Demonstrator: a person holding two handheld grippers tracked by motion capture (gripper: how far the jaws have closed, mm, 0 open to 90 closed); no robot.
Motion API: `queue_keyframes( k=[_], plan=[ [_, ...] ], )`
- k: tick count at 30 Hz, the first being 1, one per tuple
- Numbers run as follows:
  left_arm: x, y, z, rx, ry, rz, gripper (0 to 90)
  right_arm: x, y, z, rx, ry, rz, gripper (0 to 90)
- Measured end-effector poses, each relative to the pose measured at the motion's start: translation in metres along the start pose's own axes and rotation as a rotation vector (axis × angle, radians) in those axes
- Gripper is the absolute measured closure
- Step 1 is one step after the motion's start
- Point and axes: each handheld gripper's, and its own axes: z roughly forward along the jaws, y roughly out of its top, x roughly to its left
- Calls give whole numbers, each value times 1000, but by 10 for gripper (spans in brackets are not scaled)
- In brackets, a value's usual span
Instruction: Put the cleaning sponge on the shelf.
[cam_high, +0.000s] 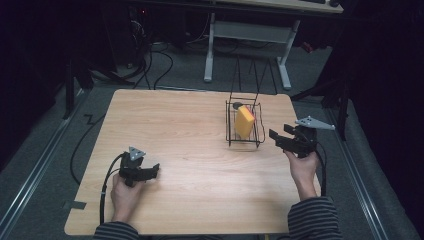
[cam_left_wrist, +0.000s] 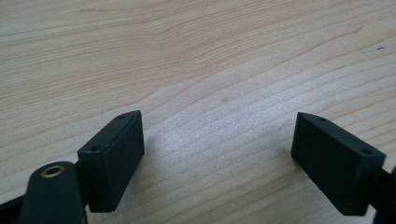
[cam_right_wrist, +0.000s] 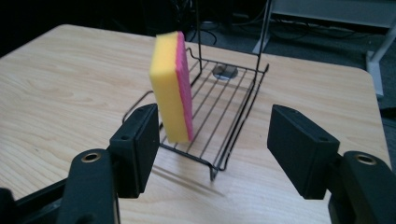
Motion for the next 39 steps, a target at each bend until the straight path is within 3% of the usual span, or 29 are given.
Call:
queue_keyframes(
  k=[10, 18, 39],
  plan=[
    [0, 0, 0, 0, 0, 0, 177, -8, -14, -19, -43, 6, 35, 351],
    [0, 0, 0, 0, 0, 0, 177, -9, -25, -27, -44, -4, 35, 352],
    [0, 0, 0, 0, 0, 0, 177, -16, -62, -19, -41, -7, 96, 358]
  ],
)
